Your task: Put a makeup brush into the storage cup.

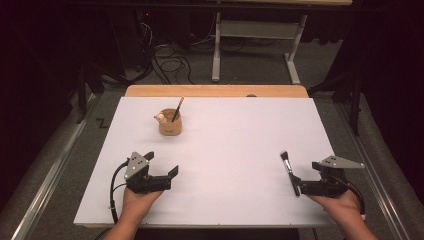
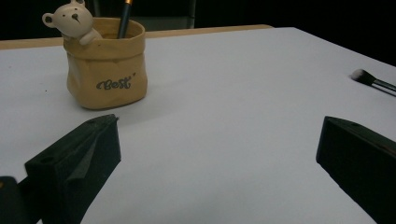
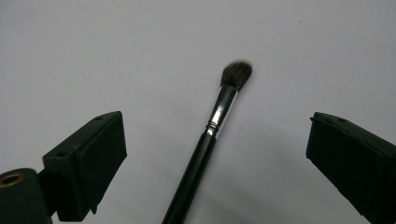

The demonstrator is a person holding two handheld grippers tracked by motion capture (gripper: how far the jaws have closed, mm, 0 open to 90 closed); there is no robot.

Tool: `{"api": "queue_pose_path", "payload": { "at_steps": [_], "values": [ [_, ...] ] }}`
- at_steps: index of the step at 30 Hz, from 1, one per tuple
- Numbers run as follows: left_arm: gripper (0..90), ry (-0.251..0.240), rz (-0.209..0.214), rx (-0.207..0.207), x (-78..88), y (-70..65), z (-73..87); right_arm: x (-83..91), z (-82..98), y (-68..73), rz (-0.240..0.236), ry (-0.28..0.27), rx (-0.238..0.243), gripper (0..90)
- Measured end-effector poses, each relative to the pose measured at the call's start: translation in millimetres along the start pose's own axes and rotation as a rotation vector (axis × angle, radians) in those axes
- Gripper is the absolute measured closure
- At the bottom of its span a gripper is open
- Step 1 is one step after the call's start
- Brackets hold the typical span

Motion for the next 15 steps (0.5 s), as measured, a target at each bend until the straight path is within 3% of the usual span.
{"api": "queue_pose_path", "payload": {
  "at_steps": [15],
  "values": [
    [0.6,-0.004,0.007,-0.007,1.3,-1.0,-1.5,-7.1,2.7,7.1,0.006,0.173,0.032,8.4]
  ]
}}
Point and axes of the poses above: each handheld gripper's, and its own axes: x roughly backward along the jaws, z roughly out of its underside, y roughly to its left, the point moved 4 cm from there along -x, roughly forward along the jaws, and after that the axes turned 5 degrees about -x, right-handed, at the moved point
